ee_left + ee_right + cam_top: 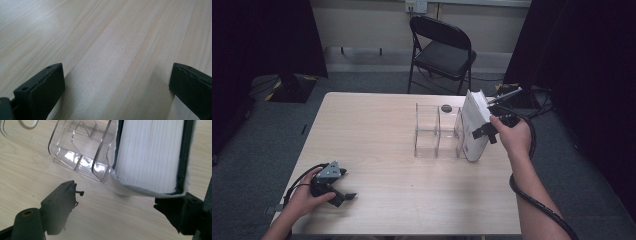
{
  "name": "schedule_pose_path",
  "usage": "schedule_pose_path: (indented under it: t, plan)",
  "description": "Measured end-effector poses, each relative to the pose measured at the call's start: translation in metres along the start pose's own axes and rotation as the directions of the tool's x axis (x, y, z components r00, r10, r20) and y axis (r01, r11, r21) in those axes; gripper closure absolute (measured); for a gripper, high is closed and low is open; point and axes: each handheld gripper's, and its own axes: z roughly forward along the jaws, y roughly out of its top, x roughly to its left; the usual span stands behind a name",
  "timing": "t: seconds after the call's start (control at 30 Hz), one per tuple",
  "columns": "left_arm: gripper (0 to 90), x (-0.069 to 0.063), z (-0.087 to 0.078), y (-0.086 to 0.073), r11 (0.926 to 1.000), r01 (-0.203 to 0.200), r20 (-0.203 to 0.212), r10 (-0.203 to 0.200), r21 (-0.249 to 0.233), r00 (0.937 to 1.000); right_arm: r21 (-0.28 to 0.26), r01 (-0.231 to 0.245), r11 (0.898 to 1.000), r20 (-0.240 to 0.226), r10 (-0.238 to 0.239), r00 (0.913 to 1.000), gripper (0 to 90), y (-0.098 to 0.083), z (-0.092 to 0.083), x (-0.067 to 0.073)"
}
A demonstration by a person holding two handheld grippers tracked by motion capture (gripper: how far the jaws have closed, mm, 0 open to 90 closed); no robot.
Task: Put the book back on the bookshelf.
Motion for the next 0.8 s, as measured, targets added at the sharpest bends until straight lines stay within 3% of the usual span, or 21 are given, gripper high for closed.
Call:
schedule_pose_path:
  t: [0.43, 0.8]
  plan:
    - [0.0, 0.0, 0.0, 0.0, 1.0, 0.0, -0.001, 0.0, 0.001, 1.0, 0.015, 0.033, 0.999, 0.005, -0.033, 0.9994, 16.2, -0.01, -0.003, 0.006]
    - [0.0, 0.0, 0.001, 0.0, 1.0, 0.001, -0.008, -0.001, -0.004, 1.0, 0.01, 0.091, 0.996, -0.047, -0.09, 0.9948, 16.3, -0.018, 0.003, 0.019]
